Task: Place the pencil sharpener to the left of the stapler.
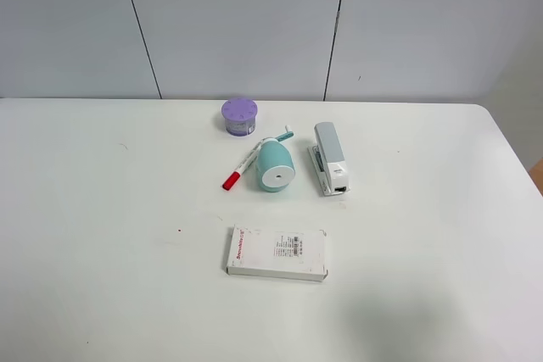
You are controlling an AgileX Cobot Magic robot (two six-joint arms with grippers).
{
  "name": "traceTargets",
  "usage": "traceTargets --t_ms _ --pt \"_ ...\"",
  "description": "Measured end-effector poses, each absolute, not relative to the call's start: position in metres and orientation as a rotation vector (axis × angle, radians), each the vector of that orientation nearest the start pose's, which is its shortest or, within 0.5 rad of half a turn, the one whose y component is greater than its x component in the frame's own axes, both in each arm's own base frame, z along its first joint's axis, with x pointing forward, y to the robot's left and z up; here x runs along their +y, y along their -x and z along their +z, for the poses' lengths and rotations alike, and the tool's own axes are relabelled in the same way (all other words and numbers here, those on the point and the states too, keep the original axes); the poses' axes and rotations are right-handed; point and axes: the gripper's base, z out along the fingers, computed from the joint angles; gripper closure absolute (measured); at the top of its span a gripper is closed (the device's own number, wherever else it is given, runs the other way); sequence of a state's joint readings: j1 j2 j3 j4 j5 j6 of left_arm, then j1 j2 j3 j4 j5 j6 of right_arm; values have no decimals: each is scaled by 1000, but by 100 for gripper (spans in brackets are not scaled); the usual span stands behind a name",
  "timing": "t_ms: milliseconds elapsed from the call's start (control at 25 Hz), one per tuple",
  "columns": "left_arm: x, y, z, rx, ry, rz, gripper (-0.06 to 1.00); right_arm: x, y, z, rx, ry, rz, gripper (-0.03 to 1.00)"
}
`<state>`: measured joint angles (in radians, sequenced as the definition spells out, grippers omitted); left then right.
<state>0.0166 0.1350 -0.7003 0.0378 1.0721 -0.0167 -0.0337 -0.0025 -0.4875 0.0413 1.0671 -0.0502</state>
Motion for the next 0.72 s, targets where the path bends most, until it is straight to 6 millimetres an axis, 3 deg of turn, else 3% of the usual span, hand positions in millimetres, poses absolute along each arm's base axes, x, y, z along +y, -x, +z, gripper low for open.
traceTargets --t_ms 200,720 --pt "2 22 312 1920 36 41 -4 3 4 273 2060 19 -2 -2" --pt "3 7 281 2016 35 40 -4 3 4 273 2060 19 -2 -2"
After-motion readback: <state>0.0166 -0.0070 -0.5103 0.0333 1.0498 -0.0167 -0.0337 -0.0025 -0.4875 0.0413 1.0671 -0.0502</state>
